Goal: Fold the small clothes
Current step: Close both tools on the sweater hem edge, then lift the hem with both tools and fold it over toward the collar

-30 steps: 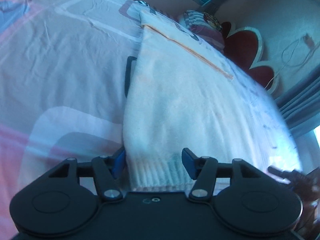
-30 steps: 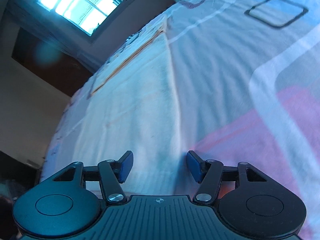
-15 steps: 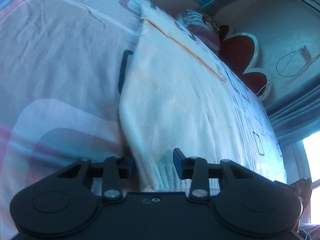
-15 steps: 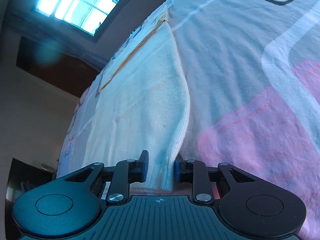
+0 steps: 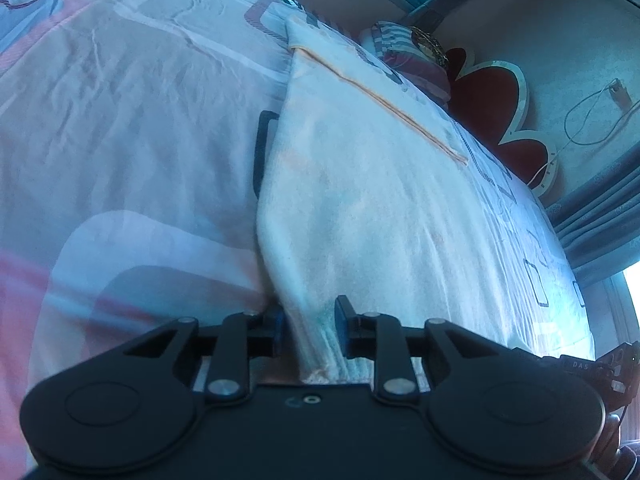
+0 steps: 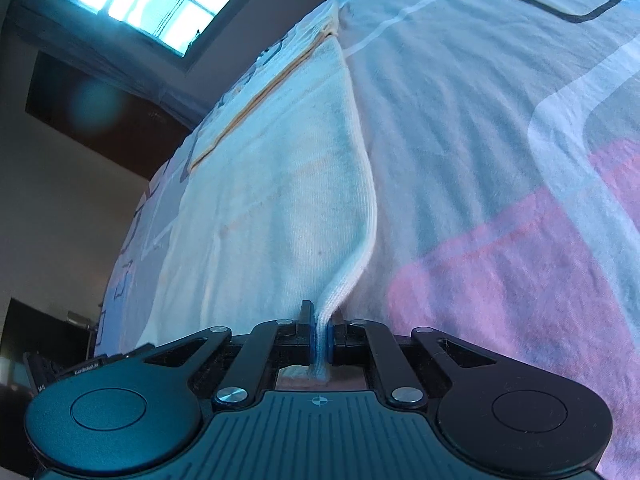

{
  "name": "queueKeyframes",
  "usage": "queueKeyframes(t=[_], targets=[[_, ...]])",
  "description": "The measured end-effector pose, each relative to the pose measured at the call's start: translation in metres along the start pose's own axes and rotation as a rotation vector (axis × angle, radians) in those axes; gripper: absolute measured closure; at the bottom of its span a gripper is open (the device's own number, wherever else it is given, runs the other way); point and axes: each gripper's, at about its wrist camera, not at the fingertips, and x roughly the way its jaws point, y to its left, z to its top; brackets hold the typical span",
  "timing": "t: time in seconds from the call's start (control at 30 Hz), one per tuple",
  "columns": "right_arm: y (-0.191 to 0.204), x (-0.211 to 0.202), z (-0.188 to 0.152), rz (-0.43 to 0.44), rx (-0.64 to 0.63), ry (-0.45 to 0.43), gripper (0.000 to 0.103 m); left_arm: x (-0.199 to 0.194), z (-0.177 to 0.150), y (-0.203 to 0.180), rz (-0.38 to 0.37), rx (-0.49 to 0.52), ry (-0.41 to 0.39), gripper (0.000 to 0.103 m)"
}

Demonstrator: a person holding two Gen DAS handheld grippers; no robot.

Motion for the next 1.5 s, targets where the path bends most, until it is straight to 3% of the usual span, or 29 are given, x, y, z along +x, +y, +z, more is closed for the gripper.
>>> queueKeyframes(t=[0.17, 0.23, 0.33, 0.4, 0.47, 0.53, 0.6, 0.73, 0.83, 1.0, 1.23, 1.37, 1.5], targets=[[0.000, 0.004, 0.004, 0.008, -0.003, 0.020, 0.098, 0.005, 0.003, 0.002, 0.001, -0.023, -0.002, 0.080], [0.002, 0.005, 0.004, -0.004, -0.033, 0.027, 0.099, 0.004, 0.001, -0.003, 0.038, 0.007, -0.013, 0.100], [0.013, -0.005, 0.005, 0.034, -0.105, -0.010, 0.100, -0.017, -0.002, -0.005, -0.019, 0.015, -0.114, 0.100], [0.016, -0.020, 0.010, 0.105, -0.110, -0.062, 0.100, -0.027, -0.002, -0.008, -0.009, 0.043, -0.163, 0.100], [0.018, -0.026, 0.013, 0.099, -0.150, -0.090, 0.100, -0.020, -0.004, -0.004, 0.034, 0.048, -0.123, 0.100], [0.011, -0.014, 0.014, 0.027, -0.159, -0.037, 0.100, -0.002, -0.007, 0.004, 0.079, 0.026, -0.049, 0.100], [-0.001, 0.005, 0.009, -0.039, -0.136, 0.038, 0.100, -0.003, -0.007, 0.006, 0.060, -0.010, -0.069, 0.100], [0.007, -0.009, 0.012, 0.035, -0.097, -0.057, 0.100, -0.015, 0.001, -0.004, 0.026, -0.001, -0.128, 0.100], [0.027, -0.019, 0.027, 0.071, -0.136, -0.120, 0.100, -0.024, 0.018, -0.013, 0.004, -0.004, -0.177, 0.101], [0.072, -0.031, 0.065, 0.124, -0.216, -0.200, 0.100, -0.037, 0.061, -0.036, -0.049, -0.009, -0.275, 0.101], [0.138, -0.028, 0.159, 0.124, -0.307, -0.294, 0.100, -0.034, 0.150, -0.081, -0.106, 0.035, -0.387, 0.101], [0.147, -0.009, 0.214, 0.097, -0.284, -0.313, 0.100, -0.009, 0.198, -0.093, -0.071, 0.043, -0.394, 0.101], [0.125, 0.041, 0.265, 0.061, -0.204, -0.270, 0.100, 0.042, 0.233, -0.082, -0.040, -0.012, -0.323, 0.101]])
